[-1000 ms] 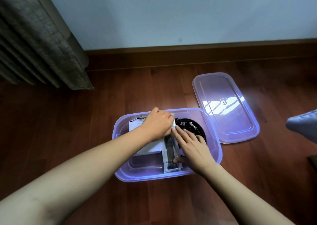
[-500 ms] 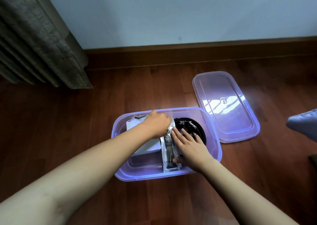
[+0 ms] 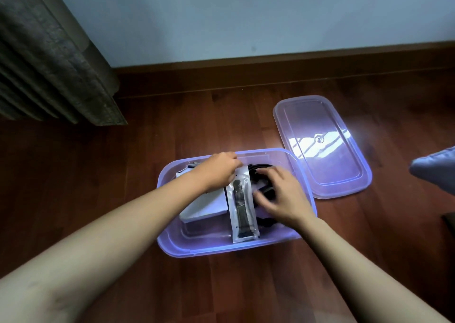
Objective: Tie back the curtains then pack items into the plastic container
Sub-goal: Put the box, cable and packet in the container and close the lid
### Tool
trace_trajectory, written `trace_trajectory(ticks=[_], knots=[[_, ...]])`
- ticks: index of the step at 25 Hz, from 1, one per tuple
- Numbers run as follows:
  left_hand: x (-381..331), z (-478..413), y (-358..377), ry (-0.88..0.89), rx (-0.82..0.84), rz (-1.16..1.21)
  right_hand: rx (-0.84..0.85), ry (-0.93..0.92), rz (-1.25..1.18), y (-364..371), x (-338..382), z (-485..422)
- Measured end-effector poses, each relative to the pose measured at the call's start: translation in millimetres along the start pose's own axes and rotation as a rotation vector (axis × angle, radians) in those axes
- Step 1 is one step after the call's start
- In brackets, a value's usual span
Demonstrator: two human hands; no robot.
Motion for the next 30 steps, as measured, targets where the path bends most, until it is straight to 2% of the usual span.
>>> trace_trajectory(ticks=[2,3,5,6,7,8,10,12,14,16,18,21,24,25,27,29,30], knots=[[-4.9,10.6,-8.0,0.094,-0.08,0.106,-0.442,0.251,0.075,-42.3,-31.0,9.4],[-5.0,16.2,-18.0,0.117,-0.22,0.106,-0.611,0.435,0.054,-58.0,-49.8,21.5],[6.1,29.0,-33.8,-0.002,-0.492,0.038,-0.799,0.89,-0.081,-65.6,-96.0,55.4],[16.0,32.5,-34.3,-0.129,-0.506,0.016,-0.813,1.132,-0.171,-56.4,-118.9,73.7],[25.8,34.2,-28.5,-0.252,-0.432,0.012,-0.777,1.346,-0.277,-42.4,-135.9,89.5],[34.6,33.4,-15.3,-0.339,-0.29,0.031,-0.724,1.505,-0.38,-27.0,-147.5,101.4],[42.7,31.0,6.9,-0.369,-0.121,0.032,-0.591,1.626,-0.481,-6.9,-158.6,109.8],[43.1,30.4,16.0,-0.306,-0.117,-0.017,-0.473,1.585,-0.373,-6.6,-165.1,104.6],[43.0,31.5,17.9,-0.249,-0.187,-0.062,-0.447,1.558,-0.282,-12.1,-168.8,99.8],[43.4,32.0,18.1,-0.217,-0.276,-0.097,-0.476,1.558,-0.238,-16.4,-169.9,94.8],[40.3,32.1,17.6,-0.178,-0.352,-0.142,-0.592,1.581,-0.28,-18.9,-164.0,92.2],[38.6,27.8,23.2,-0.118,-0.367,-0.164,-1.0,1.518,-0.605,-13.0,-155.1,93.1],[38.1,25.6,24.1,-0.077,-0.383,-0.191,-1.325,1.246,-1.105,-14.2,-155.4,79.9],[38.6,25.1,24.1,-0.076,-0.37,-0.196,-1.367,1.127,-1.296,-18.0,-155.5,69.1],[37.3,24.4,22.5,-0.08,-0.377,-0.201,-1.283,0.917,-1.562,-31.9,-152.6,43.1],[40.4,28.7,14.2,-0.1,-0.407,-0.137,-1.173,0.772,-1.709,-44.9,-144.2,25.4],[43.9,32.5,6.5,-0.107,-0.418,-0.03,-1.145,0.718,-1.733,-53.3,-141.4,21.7]])
Point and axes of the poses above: each hand's wrist, its own z-axis away from the middle knuckle, its own y-axis out of the palm, x = y × z, the point moved 8 cm from there along -z, towards the middle knuckle, and after that the axes turned 9 degrees about -y, right-handed, at the moved point
